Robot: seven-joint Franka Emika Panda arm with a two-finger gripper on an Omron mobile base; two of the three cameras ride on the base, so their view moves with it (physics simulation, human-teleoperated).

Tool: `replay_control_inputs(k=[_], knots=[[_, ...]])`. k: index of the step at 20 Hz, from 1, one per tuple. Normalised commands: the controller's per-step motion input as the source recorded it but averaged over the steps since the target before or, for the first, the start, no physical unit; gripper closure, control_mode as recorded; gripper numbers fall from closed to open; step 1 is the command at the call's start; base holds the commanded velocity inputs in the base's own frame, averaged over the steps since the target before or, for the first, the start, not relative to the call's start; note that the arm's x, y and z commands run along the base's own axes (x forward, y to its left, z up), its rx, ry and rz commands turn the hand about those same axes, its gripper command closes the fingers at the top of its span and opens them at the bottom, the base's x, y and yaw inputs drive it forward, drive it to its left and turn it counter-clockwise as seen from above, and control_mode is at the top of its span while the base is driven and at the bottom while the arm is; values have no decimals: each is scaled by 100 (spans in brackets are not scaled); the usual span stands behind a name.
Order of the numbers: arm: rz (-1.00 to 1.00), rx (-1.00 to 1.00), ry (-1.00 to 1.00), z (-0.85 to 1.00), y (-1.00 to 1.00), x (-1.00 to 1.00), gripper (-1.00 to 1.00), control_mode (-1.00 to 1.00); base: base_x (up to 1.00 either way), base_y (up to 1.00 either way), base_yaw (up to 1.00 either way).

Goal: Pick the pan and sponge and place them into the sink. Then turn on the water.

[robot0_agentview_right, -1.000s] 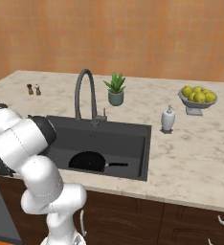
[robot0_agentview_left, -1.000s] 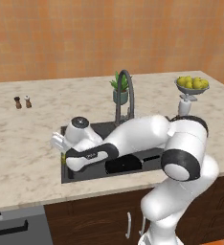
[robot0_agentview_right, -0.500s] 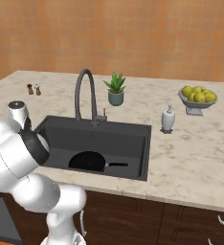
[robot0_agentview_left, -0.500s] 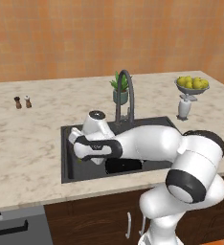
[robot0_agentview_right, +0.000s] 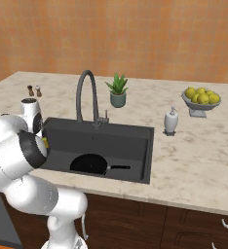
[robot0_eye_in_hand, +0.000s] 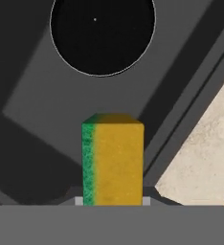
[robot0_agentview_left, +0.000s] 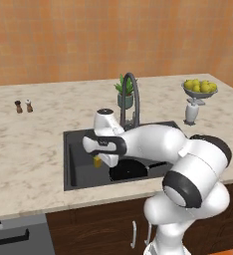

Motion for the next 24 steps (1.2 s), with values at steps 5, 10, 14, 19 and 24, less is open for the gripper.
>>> replay_control_inputs(k=[5, 10, 14, 19, 24], knots=[[-14, -17, 14, -8, -36, 11, 100, -100, 0, 0, 0], [-11, -17, 7, -19, -30, 10, 100, -100, 0, 0, 0], [-6, -19, 0, -31, -20, 12, 100, -100, 0, 0, 0], [0, -6, 0, -43, -7, 31, 100, -100, 0, 0, 0], [0, 0, 0, -43, -21, 34, 100, -100, 0, 0, 0]])
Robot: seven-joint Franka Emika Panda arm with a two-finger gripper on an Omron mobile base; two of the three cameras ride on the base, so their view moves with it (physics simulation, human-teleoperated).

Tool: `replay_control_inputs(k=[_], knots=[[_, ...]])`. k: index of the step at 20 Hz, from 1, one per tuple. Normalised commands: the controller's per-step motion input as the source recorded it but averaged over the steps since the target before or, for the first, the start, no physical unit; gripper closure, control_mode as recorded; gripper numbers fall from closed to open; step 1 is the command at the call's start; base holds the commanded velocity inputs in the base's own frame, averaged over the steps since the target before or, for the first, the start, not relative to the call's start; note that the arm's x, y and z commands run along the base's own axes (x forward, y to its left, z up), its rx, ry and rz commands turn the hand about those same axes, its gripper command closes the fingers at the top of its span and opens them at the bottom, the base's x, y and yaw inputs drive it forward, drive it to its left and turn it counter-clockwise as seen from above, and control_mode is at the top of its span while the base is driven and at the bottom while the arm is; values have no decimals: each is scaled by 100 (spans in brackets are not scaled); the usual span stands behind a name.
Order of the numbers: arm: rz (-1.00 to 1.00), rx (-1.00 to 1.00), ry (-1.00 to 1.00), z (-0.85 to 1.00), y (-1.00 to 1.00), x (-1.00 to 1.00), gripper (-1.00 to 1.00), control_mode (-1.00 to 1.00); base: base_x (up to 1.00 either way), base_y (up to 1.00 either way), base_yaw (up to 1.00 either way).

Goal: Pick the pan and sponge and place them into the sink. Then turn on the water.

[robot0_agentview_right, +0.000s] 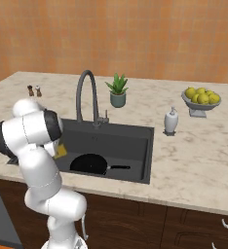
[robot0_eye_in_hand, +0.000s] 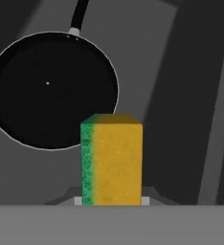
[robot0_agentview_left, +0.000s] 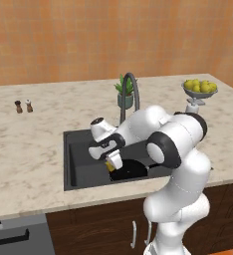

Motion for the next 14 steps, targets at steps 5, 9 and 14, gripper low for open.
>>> replay_control_inputs(k=[5, 9, 14], knots=[[0, 0, 0, -38, -21, 21, 100, -100, 0, 0, 0], [2, 0, -3, -44, -2, 13, 100, -100, 0, 0, 0], [0, 0, 0, -27, 0, 34, 100, -100, 0, 0, 0]])
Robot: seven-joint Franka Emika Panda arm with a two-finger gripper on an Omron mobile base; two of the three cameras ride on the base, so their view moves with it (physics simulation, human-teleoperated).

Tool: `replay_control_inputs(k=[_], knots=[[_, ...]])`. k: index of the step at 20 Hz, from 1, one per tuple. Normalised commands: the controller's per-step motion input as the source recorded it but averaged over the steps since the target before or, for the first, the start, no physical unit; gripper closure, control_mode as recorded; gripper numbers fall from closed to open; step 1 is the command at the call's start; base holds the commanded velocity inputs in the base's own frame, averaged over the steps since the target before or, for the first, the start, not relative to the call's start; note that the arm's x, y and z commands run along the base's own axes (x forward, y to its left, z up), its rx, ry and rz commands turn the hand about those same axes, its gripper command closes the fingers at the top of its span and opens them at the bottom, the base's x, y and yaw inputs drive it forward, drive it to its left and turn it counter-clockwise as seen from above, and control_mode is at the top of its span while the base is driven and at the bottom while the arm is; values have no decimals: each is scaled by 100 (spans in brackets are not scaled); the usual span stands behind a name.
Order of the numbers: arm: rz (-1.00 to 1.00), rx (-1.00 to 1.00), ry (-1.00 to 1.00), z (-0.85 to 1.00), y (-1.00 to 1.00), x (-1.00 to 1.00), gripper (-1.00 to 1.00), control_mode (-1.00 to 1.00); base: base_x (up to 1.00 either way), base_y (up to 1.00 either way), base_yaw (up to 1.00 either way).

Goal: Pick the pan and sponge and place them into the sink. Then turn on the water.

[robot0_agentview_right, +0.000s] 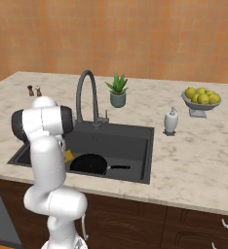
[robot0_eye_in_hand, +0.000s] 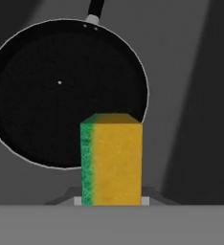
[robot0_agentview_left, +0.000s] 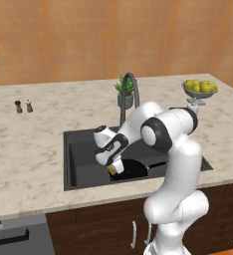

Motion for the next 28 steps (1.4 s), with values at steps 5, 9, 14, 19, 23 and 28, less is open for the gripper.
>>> replay_control_inputs(k=[5, 9, 14, 19, 23, 28], knots=[[0, 0, 0, -31, 0, 41, 100, -100, 0, 0, 0], [0, 0, 0, -37, 0, 41, -100, -100, 0, 0, 0], [0, 0, 0, -38, 0, 32, -100, -100, 0, 0, 0], [0, -1, -2, -16, 5, 14, -100, -100, 0, 0, 0], [0, -5, -4, 85, 33, -9, -100, -100, 0, 0, 0], [2, -1, 0, 100, 9, -25, -100, -100, 0, 0, 0]])
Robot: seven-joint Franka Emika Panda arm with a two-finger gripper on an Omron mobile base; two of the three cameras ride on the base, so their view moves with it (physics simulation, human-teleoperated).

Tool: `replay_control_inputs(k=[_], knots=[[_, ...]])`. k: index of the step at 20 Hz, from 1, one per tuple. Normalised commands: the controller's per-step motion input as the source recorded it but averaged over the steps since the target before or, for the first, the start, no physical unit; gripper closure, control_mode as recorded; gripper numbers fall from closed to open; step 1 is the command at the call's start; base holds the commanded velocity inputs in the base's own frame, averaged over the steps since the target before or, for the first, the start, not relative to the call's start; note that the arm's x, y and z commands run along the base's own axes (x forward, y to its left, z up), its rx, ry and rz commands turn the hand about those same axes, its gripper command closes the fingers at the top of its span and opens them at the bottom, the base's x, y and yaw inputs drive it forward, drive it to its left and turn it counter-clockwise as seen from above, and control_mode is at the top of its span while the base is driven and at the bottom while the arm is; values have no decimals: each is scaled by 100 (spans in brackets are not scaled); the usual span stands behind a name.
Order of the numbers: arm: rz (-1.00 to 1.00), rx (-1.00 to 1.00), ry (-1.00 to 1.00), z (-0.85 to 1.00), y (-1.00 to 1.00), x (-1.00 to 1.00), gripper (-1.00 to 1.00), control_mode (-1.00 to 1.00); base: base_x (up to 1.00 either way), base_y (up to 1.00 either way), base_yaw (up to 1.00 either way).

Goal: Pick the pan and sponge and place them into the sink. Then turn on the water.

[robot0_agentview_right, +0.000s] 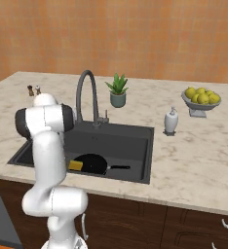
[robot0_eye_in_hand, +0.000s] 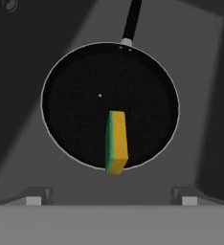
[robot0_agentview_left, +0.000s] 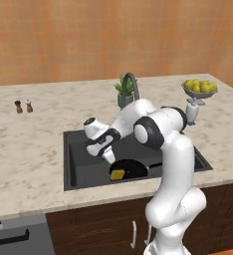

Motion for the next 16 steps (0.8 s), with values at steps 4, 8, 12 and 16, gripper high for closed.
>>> replay_control_inputs(k=[4, 8, 12, 16], knots=[[7, 0, -1, 100, -1, -45, -100, -100, 0, 0, 0], [10, 2, -16, 84, 0, -95, -100, -100, 0, 0, 0], [13, 0, -27, 91, -7, -88, -100, -100, 0, 0, 0], [15, 1, -16, 100, -17, -87, -100, -100, 0, 0, 0]])
